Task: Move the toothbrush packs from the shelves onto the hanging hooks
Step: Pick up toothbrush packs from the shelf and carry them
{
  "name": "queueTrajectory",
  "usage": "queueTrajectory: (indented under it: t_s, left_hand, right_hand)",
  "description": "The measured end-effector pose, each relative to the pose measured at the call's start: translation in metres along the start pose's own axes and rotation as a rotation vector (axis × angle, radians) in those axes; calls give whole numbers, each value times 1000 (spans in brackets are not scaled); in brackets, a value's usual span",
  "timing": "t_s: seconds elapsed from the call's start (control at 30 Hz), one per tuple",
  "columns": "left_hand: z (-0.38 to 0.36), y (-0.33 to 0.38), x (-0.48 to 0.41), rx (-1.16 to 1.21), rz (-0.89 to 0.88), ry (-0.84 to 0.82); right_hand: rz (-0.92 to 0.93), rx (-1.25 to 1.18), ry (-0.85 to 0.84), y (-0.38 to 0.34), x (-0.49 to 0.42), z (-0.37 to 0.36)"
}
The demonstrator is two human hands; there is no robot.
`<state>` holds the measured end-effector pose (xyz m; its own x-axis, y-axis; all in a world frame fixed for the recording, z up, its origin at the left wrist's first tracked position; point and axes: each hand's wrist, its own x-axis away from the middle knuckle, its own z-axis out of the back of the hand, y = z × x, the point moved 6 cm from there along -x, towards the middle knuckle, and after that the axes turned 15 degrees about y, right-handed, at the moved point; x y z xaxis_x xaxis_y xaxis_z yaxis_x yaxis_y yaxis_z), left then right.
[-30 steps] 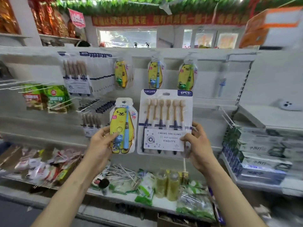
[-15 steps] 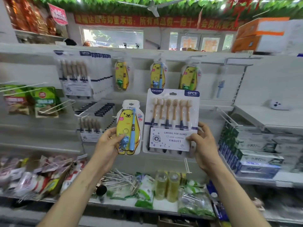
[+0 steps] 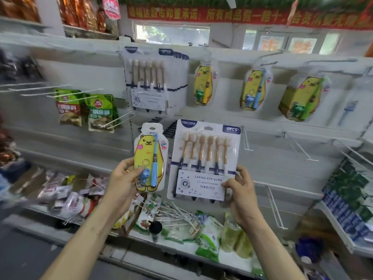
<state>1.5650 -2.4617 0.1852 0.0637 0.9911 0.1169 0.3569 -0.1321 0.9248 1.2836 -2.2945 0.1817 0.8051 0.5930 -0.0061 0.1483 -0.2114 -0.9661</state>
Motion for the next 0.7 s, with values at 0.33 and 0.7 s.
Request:
queueTrajectory:
  t_s: [0.33, 0.7]
  left_hand:
    - [90, -2, -95, -17, -13, 160]
    - [114, -6, -160, -49, -3, 178]
  right_hand:
    - [-221, -24, -57, 115, -9, -102]
    - [-253, 35, -30, 177, -18, -152]
